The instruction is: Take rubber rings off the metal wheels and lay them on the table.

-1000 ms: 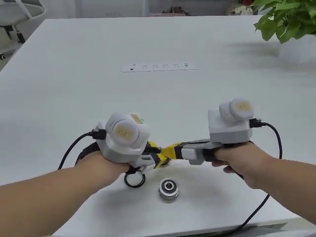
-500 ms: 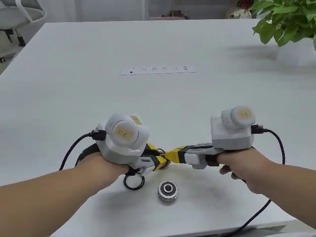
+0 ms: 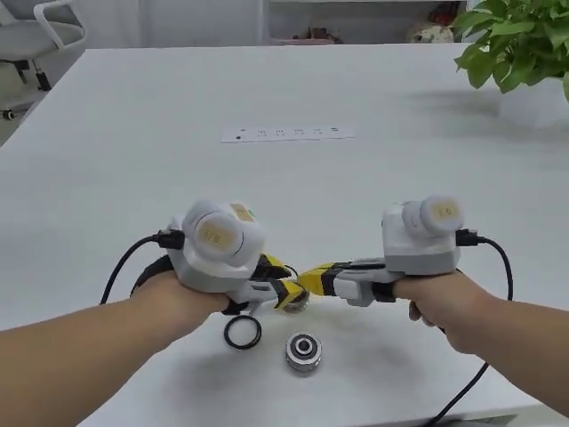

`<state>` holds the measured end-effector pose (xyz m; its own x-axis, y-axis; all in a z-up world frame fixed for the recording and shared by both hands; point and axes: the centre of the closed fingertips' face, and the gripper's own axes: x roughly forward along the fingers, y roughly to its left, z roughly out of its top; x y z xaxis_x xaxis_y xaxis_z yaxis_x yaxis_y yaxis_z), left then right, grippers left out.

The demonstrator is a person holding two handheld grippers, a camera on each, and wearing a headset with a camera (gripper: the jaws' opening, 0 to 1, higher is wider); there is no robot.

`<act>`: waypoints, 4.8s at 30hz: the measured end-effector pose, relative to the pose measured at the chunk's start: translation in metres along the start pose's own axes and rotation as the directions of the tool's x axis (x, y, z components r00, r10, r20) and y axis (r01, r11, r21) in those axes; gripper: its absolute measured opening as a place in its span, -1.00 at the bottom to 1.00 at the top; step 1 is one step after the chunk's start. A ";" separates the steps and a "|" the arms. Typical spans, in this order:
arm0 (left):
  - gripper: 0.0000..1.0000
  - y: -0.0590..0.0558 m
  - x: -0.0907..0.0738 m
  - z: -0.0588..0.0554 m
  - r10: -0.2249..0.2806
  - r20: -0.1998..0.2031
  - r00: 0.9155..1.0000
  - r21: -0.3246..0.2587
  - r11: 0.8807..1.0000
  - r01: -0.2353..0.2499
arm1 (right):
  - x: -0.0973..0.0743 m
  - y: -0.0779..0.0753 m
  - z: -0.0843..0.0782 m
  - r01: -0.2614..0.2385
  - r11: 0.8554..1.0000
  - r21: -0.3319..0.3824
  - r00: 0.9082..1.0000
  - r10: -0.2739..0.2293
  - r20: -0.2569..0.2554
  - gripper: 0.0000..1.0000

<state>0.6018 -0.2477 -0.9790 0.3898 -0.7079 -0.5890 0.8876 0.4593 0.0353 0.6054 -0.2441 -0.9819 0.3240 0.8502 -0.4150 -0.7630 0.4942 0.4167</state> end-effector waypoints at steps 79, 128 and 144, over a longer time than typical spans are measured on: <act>0.12 -0.004 -0.135 -0.056 0.068 0.083 0.994 -0.181 0.982 -0.052 | 0.045 0.053 -0.041 -0.134 0.991 0.000 0.967 0.131 -0.217 -0.99; 0.33 -0.008 -0.142 -0.024 0.080 0.127 0.989 -0.161 0.985 -0.059 | -0.040 0.052 0.011 -0.054 0.975 -0.215 0.998 0.050 -0.024 0.33; 0.42 -0.020 -0.143 -0.021 0.081 0.132 0.988 -0.156 0.986 -0.060 | -0.079 0.042 -0.010 0.029 0.967 -0.254 0.999 -0.032 -0.006 0.56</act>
<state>0.5234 -0.1448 -0.9121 0.4894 -0.7329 -0.4725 0.8134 0.5790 -0.0557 0.5420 -0.2929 -0.9399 0.3443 0.8330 -0.4331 -0.8704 0.4562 0.1853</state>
